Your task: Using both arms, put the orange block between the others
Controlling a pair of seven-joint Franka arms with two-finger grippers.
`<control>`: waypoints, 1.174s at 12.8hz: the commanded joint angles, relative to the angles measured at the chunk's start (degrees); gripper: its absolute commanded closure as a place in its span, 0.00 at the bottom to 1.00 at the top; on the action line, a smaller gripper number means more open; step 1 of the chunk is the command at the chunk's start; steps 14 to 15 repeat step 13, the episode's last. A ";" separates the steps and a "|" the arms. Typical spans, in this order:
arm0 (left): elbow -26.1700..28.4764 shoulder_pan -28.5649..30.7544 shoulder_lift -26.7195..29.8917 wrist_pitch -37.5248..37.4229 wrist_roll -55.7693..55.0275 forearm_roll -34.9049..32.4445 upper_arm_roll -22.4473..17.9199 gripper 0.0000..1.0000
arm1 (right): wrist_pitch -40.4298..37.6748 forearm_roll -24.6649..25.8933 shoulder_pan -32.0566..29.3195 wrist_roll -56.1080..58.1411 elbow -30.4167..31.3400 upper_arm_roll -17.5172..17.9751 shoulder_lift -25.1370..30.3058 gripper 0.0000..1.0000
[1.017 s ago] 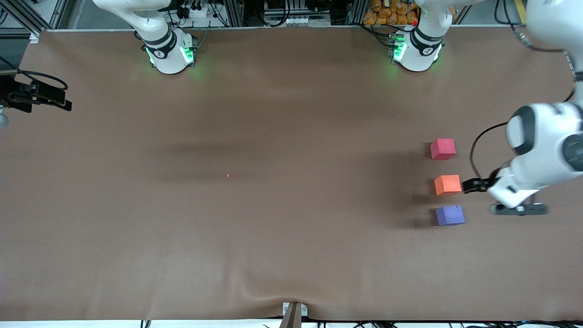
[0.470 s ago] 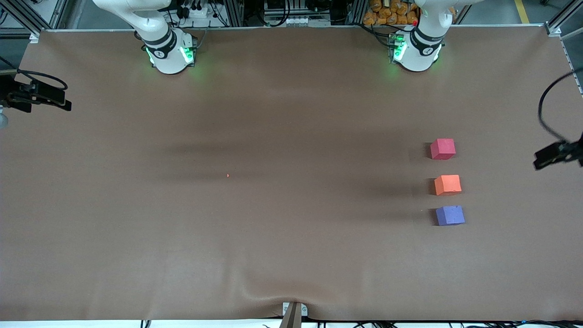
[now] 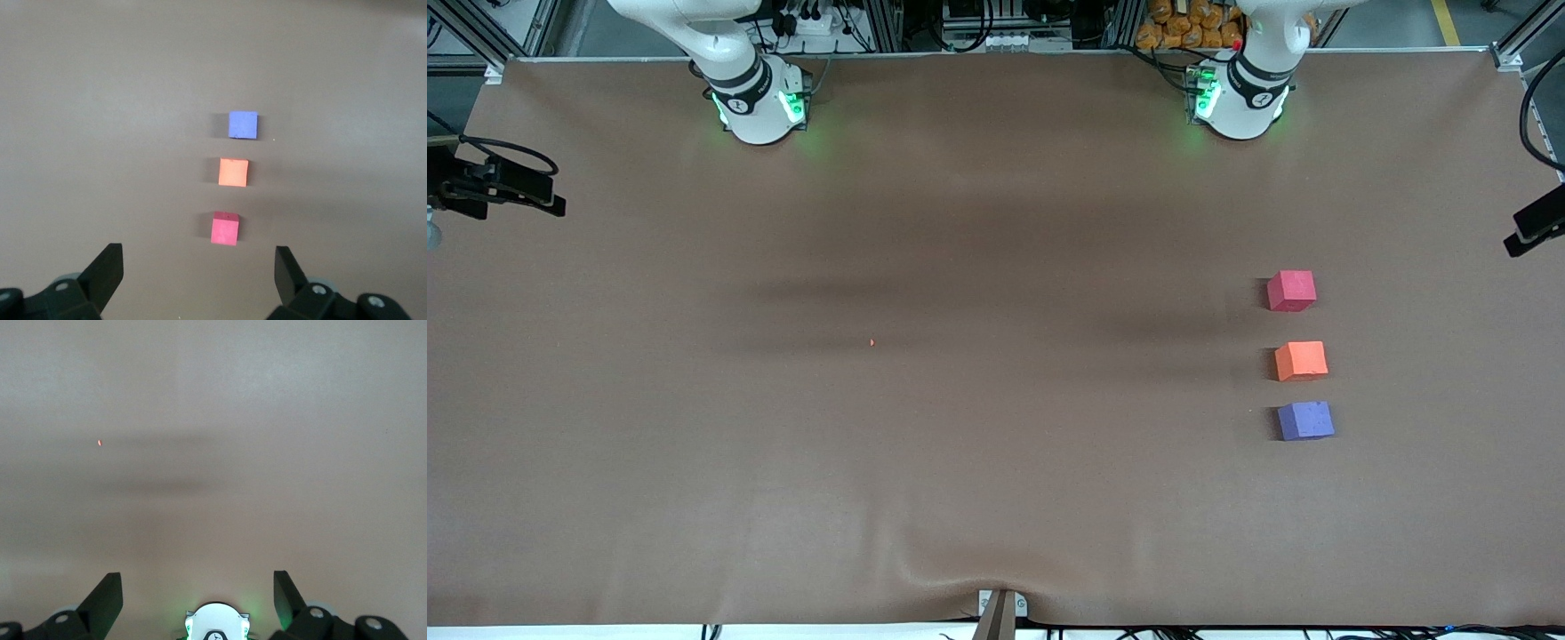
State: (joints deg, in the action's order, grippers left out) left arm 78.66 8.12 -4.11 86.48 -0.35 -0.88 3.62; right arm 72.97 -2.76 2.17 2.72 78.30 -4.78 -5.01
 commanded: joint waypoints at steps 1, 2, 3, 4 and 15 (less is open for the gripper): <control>1.67 0.68 2.95 -2.27 0.43 0.97 0.69 0.00 | -0.55 0.21 -0.85 -0.08 -0.25 0.65 0.44 0.00; 3.59 0.24 4.36 -3.06 0.26 1.06 0.69 0.00 | -0.55 0.21 -0.85 -0.08 -0.25 0.65 0.44 0.00; 6.04 -0.46 6.46 -2.98 -0.18 1.06 0.69 0.00 | -0.55 0.13 -1.02 -0.08 -0.25 0.65 0.36 0.00; 7.89 -0.73 7.87 -2.90 -0.18 1.06 0.34 0.00 | -0.46 0.21 -1.02 -0.08 -0.25 0.65 0.35 0.00; 9.41 -4.51 9.12 -2.28 -0.62 0.18 -2.30 0.00 | -0.28 0.56 -0.58 -0.08 -0.25 0.74 0.18 0.00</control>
